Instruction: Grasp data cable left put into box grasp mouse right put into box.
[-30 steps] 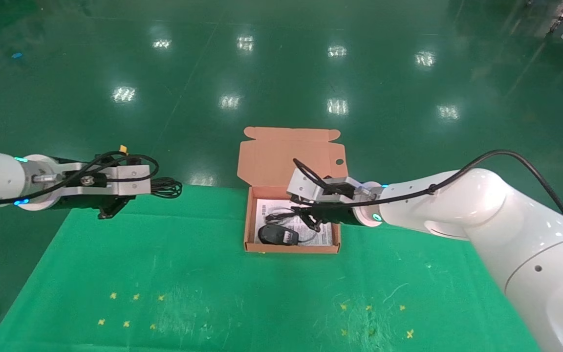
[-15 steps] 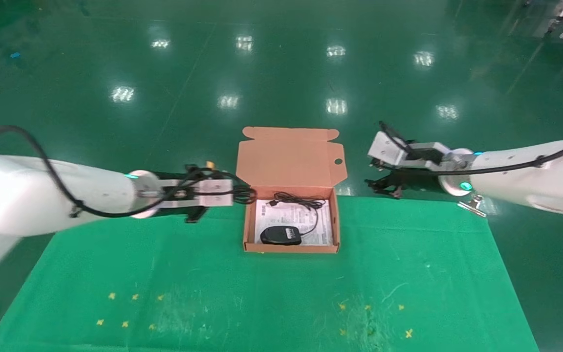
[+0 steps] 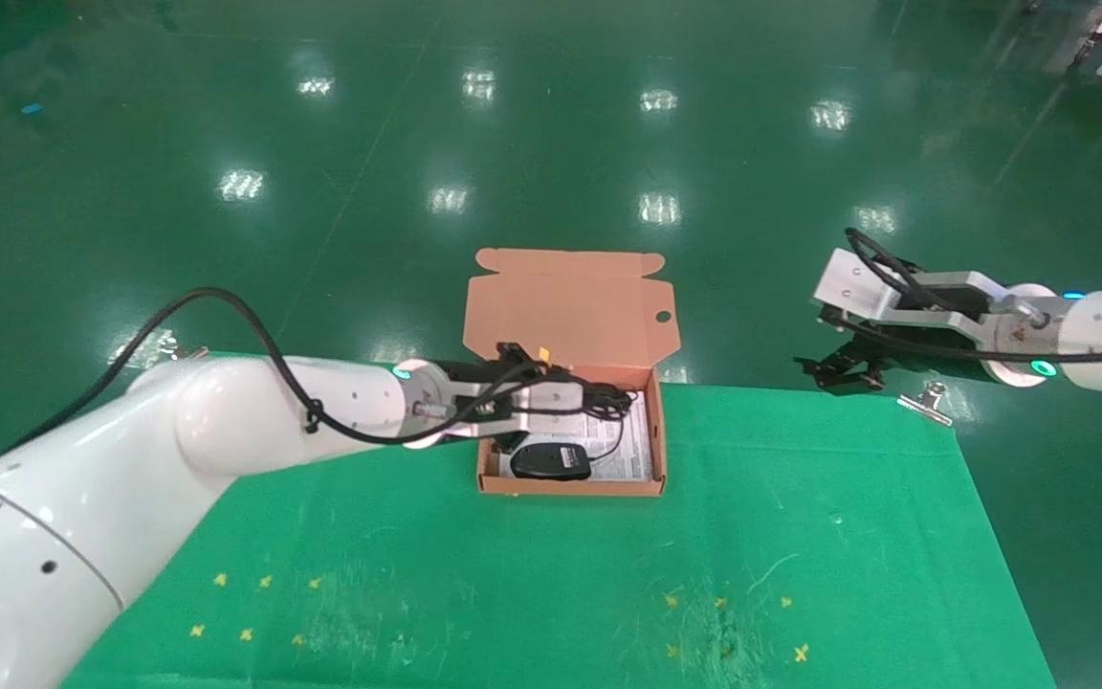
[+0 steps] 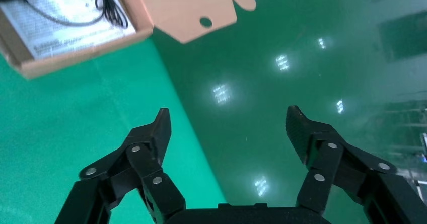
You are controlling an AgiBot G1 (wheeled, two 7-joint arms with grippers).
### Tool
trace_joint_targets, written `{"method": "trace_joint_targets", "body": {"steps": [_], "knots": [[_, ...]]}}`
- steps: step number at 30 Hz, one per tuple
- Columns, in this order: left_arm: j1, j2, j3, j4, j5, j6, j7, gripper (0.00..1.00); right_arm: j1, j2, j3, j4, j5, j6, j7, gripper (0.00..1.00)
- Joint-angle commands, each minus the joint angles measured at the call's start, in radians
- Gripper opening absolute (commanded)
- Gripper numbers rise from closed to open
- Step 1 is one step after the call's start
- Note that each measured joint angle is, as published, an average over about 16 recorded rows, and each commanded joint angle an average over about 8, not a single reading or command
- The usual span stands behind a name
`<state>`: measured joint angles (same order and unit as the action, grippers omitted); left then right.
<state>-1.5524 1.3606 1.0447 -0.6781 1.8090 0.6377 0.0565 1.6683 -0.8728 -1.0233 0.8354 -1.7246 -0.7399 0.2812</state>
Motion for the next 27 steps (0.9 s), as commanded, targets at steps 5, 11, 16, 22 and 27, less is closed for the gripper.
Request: {"method": "trace_joint_targets", "body": {"steps": [5, 11, 16, 22, 27], "knots": [[0.001, 0.016, 0.063, 0.031, -0.14, -0.042, 0.091, 0.62, -0.011, 0.064, -0.013, 0.112, -0.048, -0.007, 0.08, 1.0], [-0.001, 0.017, 0.077, 0.039, -0.156, -0.047, 0.098, 1.0, -0.014, 0.071, -0.015, 0.125, -0.055, -0.005, 0.085, 1.0], [0.001, -0.001, 0.072, 0.021, -0.153, -0.039, 0.092, 1.0, -0.014, 0.067, -0.014, 0.118, -0.052, -0.005, 0.083, 1.0], [-0.003, -0.046, 0.076, -0.018, -0.158, -0.014, 0.048, 1.0, -0.01, 0.063, -0.012, 0.12, -0.052, 0.001, 0.084, 1.0], [-0.04, -0.099, 0.073, -0.078, -0.134, -0.007, -0.036, 1.0, 0.015, 0.049, -0.001, 0.123, -0.057, 0.022, 0.082, 1.0]]}}
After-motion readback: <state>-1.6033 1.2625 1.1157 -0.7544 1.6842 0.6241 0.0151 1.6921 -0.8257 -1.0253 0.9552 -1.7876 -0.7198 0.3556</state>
